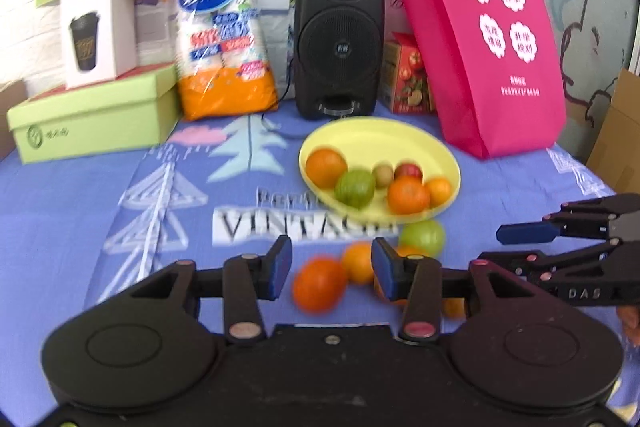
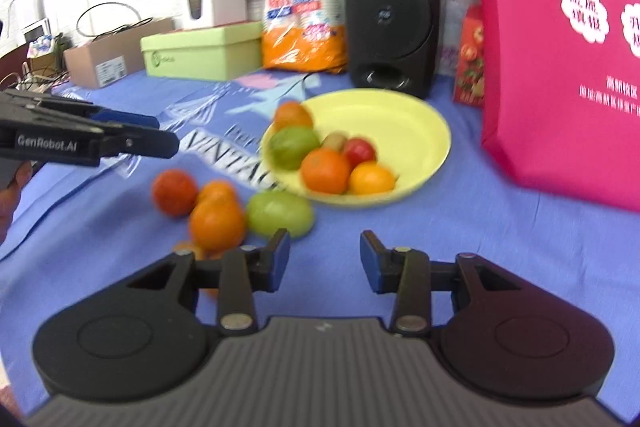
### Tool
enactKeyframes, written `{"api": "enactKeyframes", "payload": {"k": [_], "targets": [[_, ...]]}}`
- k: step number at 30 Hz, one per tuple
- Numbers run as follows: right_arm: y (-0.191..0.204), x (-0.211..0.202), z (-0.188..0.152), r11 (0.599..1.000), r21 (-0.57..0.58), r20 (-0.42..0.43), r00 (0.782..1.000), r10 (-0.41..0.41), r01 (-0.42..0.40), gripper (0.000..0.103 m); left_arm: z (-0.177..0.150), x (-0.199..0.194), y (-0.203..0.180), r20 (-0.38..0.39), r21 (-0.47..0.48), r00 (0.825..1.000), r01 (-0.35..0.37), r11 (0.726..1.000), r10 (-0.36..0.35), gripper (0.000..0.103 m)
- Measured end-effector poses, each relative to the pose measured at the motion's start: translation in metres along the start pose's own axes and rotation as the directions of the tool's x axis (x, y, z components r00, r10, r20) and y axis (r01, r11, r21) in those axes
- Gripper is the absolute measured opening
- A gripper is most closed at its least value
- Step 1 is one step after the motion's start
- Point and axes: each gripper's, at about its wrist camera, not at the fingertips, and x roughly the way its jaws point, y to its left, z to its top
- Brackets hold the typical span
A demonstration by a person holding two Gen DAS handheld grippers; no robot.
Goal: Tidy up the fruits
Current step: 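Drop the kiwi and tomato onto the yellow plate, then grasp another kiwi with the left tool while the right tool grasps a tomato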
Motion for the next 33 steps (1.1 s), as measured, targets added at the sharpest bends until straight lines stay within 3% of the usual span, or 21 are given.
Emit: {"api": "enactKeyframes", "payload": {"k": [7, 14, 20, 25, 33], "targets": [[0.029, -0.011, -0.019, 0.998, -0.055, -0.017, 1.0, 0.026, -0.027, 0.04, -0.038, -0.012, -0.018, -0.033, -0.011, 0.997, 0.065, 0.998, -0.066, 0.044], [0.041, -0.011, -0.028, 0.991, -0.137, -0.043, 0.999, 0.004, -0.009, 0.04, -0.051, 0.01, -0.041, -0.077, 0.008, 0.99, 0.119, 0.993, -0.118, 0.044], [0.031, -0.006, -0.027, 0.993, -0.114, -0.051, 0.998, 0.025, -0.031, 0.043, -0.046, 0.03, -0.046, -0.064, 0.006, 0.994, 0.095, 0.995, -0.094, 0.042], [0.037, 0.003, -0.022, 0.987, -0.153, -0.055, 0.998, 0.032, -0.04, 0.044, -0.041, 0.035, -0.042, -0.066, 0.001, 0.992, 0.103, 0.995, -0.103, 0.026], [0.042, 0.021, -0.011, 0.982, -0.176, -0.062, 0.997, 0.053, -0.063, 0.045, -0.045, 0.027, -0.021, -0.065, -0.031, 0.992, 0.107, 0.994, -0.109, 0.026]]}}
